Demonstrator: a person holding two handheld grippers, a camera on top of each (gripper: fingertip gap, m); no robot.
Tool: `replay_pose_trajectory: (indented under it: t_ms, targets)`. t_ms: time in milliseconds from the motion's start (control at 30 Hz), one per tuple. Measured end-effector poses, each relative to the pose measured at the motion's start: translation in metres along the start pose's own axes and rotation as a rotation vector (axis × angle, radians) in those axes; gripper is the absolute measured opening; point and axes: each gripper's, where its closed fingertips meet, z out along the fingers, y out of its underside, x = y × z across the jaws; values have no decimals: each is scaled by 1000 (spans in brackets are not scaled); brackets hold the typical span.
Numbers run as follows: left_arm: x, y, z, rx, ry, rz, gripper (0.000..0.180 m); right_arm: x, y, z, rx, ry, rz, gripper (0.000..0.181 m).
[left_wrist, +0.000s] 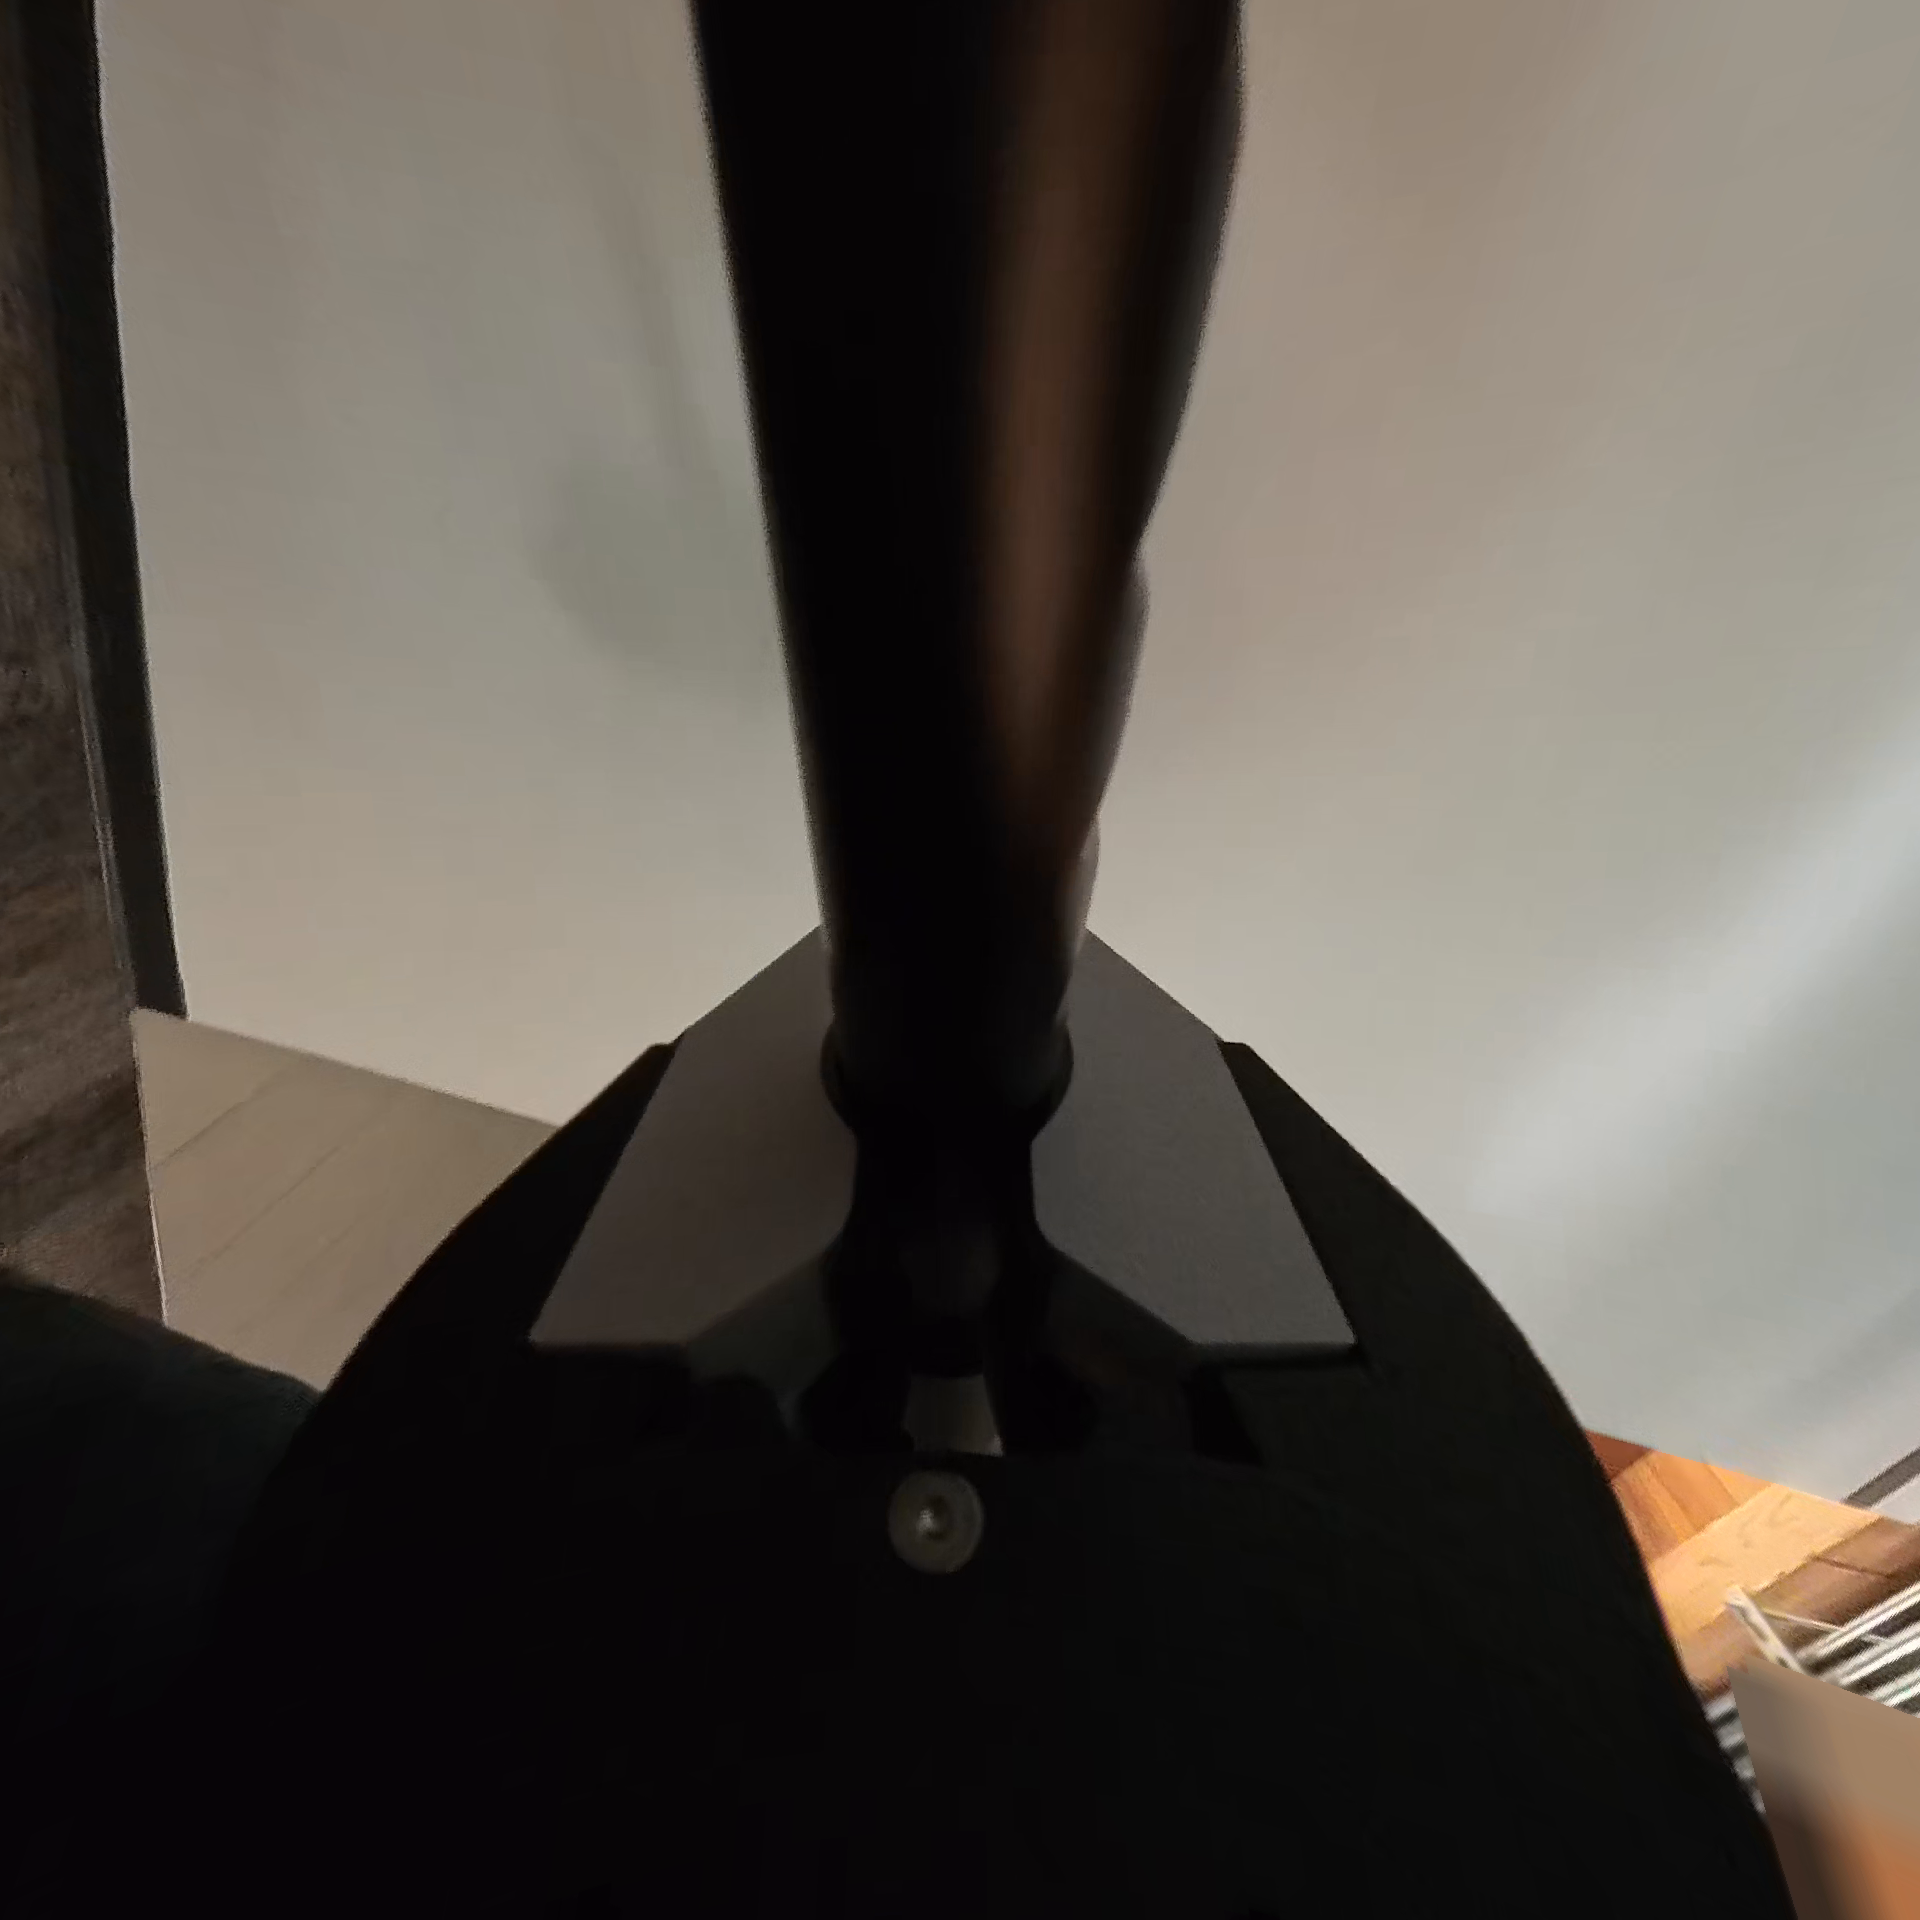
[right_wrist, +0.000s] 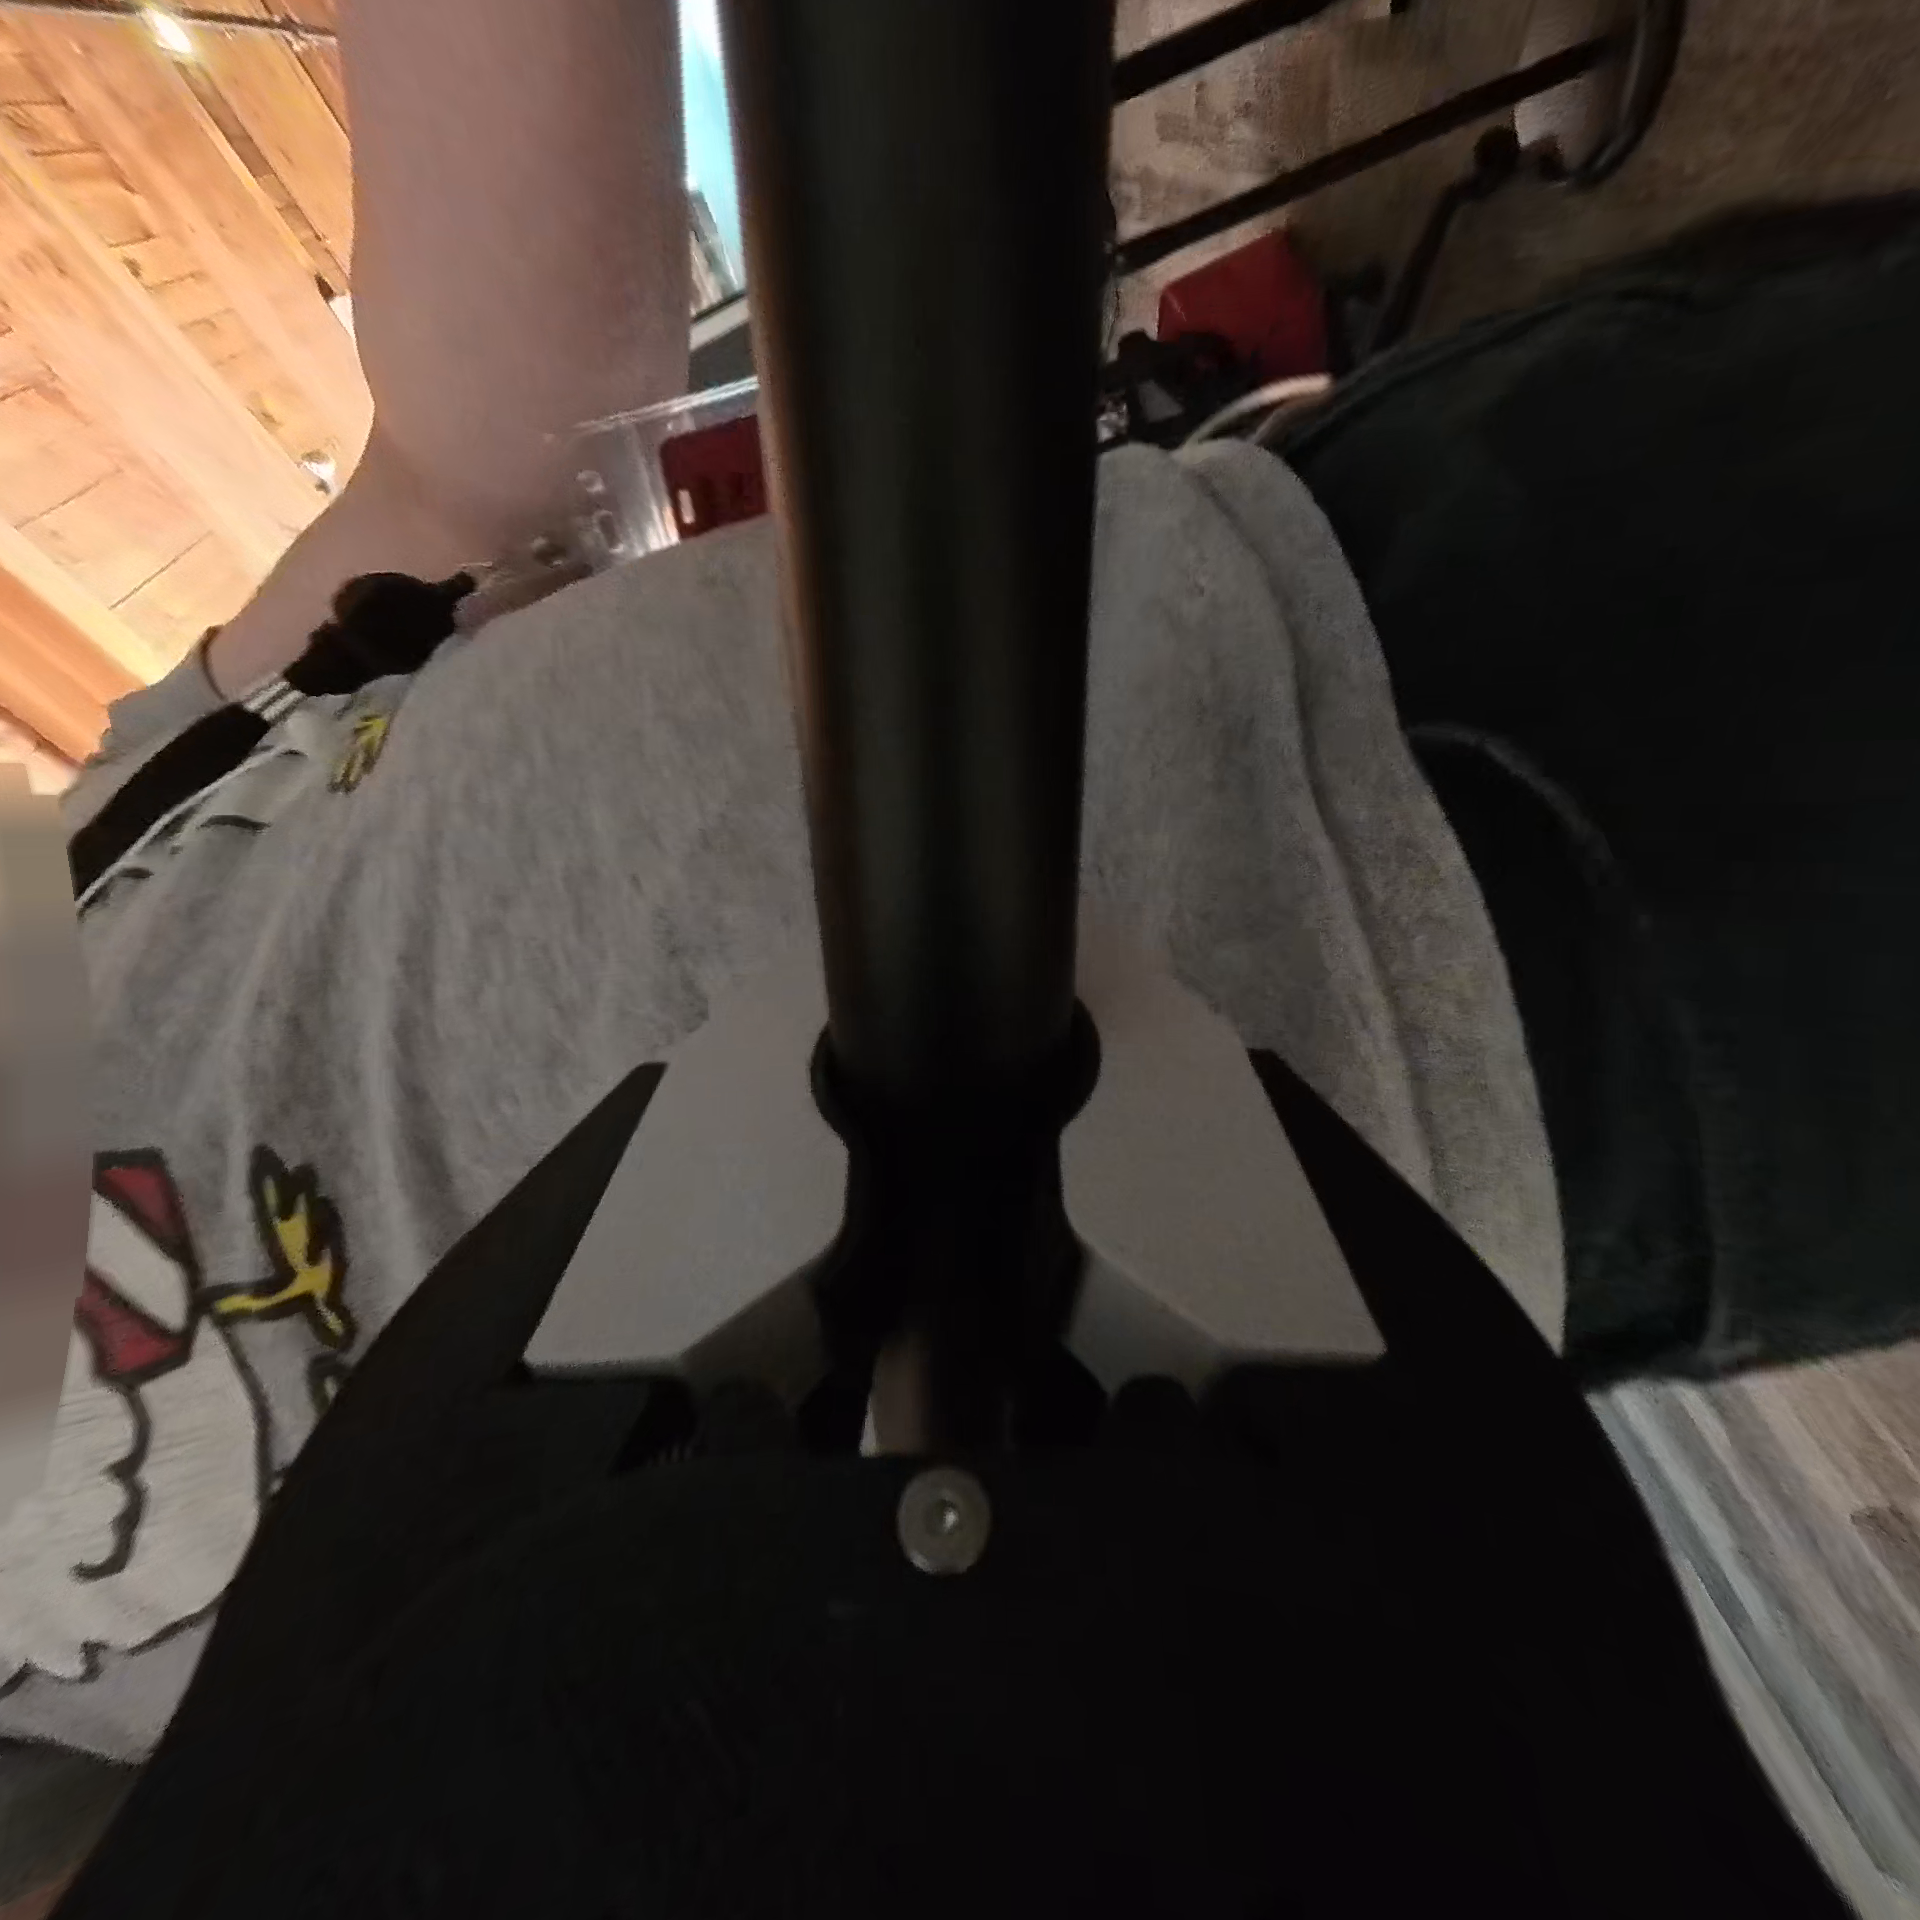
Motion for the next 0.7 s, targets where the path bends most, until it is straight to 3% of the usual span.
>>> replay_pose_trajectory:
  t_ms: [300,500,700]
  targets:
    - [121,-287,6,112,56,-14,15,-101,-281,-86,-111,71,-1,24]
    - [195,-497,-11,168,97,-8,15,-156,-494,-129,-58,148,-35,24]
    - [276,-670,-16,200,116,1,15,-227,-656,-172,-163,163,-34,24]
